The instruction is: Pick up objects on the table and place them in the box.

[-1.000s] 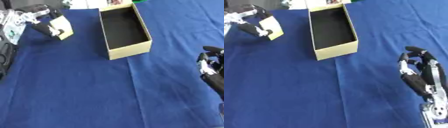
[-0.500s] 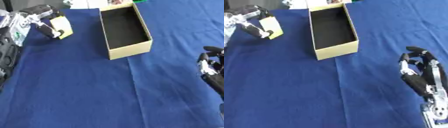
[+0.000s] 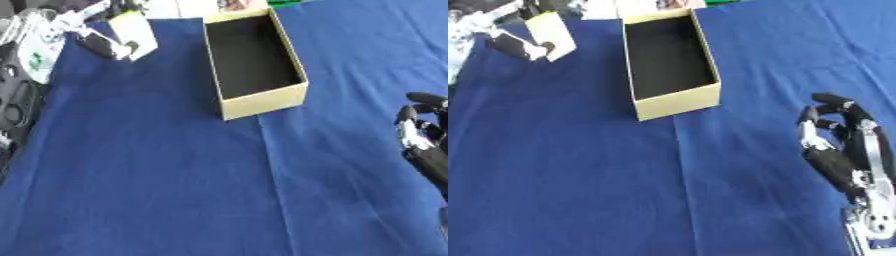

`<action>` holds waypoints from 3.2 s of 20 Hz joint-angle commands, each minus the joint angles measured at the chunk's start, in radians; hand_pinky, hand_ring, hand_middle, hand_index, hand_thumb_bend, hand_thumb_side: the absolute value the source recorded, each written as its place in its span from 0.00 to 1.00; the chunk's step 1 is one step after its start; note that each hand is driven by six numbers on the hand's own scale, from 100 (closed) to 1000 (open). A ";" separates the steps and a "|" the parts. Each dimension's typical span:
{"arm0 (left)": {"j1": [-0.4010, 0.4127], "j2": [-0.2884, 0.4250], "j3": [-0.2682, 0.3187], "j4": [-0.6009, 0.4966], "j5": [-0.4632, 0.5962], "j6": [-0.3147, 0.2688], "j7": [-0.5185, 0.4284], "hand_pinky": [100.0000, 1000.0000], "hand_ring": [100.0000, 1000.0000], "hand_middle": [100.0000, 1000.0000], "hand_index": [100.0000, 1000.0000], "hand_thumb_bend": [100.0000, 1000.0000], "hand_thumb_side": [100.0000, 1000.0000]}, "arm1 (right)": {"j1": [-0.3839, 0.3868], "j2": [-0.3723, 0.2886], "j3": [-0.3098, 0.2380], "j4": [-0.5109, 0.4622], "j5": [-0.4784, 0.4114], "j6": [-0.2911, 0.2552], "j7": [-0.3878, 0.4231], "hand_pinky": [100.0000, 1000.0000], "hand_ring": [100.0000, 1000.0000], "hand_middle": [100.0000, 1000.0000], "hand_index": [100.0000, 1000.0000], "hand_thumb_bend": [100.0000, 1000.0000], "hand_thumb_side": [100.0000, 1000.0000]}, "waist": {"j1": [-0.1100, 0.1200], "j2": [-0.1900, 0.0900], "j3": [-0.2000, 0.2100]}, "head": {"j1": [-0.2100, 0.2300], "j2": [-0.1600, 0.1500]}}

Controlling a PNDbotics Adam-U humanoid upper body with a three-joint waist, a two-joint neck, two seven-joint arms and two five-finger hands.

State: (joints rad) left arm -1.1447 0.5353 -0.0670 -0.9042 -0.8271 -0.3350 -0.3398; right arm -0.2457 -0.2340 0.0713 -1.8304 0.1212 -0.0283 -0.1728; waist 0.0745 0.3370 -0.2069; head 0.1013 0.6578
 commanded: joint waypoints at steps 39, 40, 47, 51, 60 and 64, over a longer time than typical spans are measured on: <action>-0.007 -0.186 -0.209 -0.193 0.097 -0.108 -0.087 0.88 0.86 0.90 0.95 0.15 0.56 | -0.009 -0.001 0.006 -0.011 -0.015 -0.008 0.026 0.66 0.96 0.47 0.72 0.00 0.25 | -0.016 -0.035 0.003 | 0.015 -0.012; -0.002 -0.175 -0.208 -0.216 0.118 -0.102 -0.074 0.87 0.85 0.89 0.95 0.13 0.52 | -0.008 -0.001 0.004 -0.011 -0.015 -0.008 0.024 0.66 0.96 0.47 0.72 0.00 0.25 | -0.017 -0.036 0.008 | 0.013 -0.010; 0.049 -0.108 -0.176 -0.321 0.207 -0.090 -0.048 0.83 0.75 0.73 0.89 0.00 0.12 | 0.001 -0.002 -0.008 -0.011 -0.014 -0.009 0.015 0.66 0.96 0.47 0.72 0.00 0.27 | -0.025 -0.045 0.055 | -0.010 0.000; 0.150 -0.029 -0.100 -0.424 0.271 -0.150 0.014 0.84 0.72 0.69 0.87 0.00 0.16 | 0.003 -0.005 -0.025 -0.015 -0.011 -0.009 -0.001 0.66 0.96 0.48 0.73 0.00 0.28 | -0.039 -0.040 0.115 | -0.036 0.000; 0.388 -0.066 -0.006 -0.602 0.417 -0.054 0.159 0.84 0.69 0.65 0.85 0.00 0.29 | 0.000 -0.007 -0.045 -0.025 -0.008 -0.009 -0.023 0.66 0.96 0.48 0.73 0.00 0.29 | -0.062 -0.024 0.192 | -0.061 0.003; 0.492 -0.096 0.021 -0.651 0.480 0.010 0.173 0.84 0.69 0.65 0.85 0.00 0.32 | 0.004 -0.007 -0.045 -0.025 -0.011 -0.009 -0.027 0.66 0.96 0.48 0.73 0.00 0.30 | -0.067 -0.031 0.210 | -0.060 0.016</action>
State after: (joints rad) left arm -0.6427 0.4330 -0.0665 -1.5225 -0.3680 -0.3436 -0.1732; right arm -0.2372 -0.2301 0.0332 -1.8315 0.1119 -0.0356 -0.1953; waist 0.0072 0.3274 0.0030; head 0.0428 0.6671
